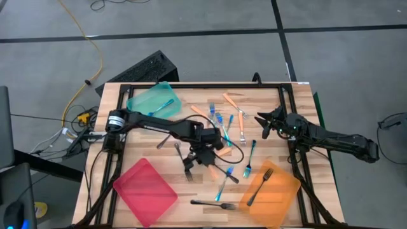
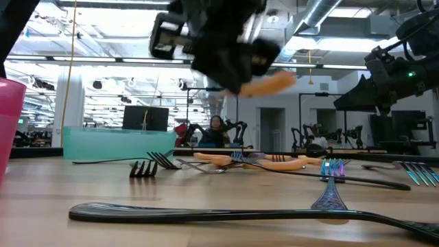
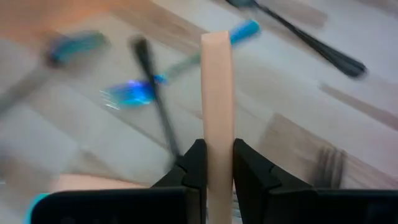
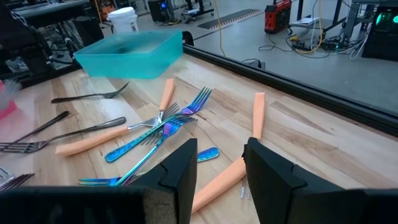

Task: Sort silverware by color (type)
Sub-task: Put the orange fork into the red bin

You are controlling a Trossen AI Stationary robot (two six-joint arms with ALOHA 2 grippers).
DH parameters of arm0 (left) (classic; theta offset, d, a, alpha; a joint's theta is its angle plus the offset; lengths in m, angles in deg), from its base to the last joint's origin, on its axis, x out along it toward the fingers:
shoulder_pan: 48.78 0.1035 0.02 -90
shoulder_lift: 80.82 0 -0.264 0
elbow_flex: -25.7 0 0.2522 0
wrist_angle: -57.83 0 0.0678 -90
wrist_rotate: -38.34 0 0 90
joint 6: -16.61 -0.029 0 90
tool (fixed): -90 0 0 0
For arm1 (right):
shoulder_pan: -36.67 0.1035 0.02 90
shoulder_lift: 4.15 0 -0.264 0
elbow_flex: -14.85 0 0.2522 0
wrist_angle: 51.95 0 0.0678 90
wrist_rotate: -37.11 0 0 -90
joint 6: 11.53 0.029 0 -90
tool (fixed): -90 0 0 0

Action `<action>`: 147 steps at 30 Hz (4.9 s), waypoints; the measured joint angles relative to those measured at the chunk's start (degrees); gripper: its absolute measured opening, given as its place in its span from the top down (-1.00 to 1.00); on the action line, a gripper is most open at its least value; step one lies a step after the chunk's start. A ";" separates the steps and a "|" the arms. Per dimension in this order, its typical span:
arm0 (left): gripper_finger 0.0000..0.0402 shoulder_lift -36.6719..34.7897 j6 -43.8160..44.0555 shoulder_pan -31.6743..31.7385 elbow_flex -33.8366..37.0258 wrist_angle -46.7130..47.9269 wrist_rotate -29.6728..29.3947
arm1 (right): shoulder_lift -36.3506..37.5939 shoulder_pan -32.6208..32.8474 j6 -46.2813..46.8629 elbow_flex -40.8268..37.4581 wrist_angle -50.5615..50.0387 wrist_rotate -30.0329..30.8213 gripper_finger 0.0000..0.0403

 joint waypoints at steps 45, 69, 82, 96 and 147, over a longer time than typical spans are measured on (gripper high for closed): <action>0.84 -26.82 53.45 -36.48 1.38 30.16 -38.60 | -1.53 0.00 1.09 0.01 -0.01 -0.02 0.23; 0.84 -40.98 70.35 -42.04 44.22 0.60 -29.30 | -1.52 0.00 1.13 0.02 0.00 0.10 0.23; 0.84 -40.83 77.02 -45.09 49.58 -11.40 -31.81 | -1.53 0.00 1.18 0.02 0.00 0.11 0.23; 0.84 -40.79 84.63 -49.63 49.56 -12.73 -38.30 | -1.53 0.00 1.05 0.02 0.00 0.11 0.23; 0.76 -28.93 84.39 -52.76 57.62 -30.22 -38.73 | -1.53 0.00 1.20 0.01 0.00 0.13 0.23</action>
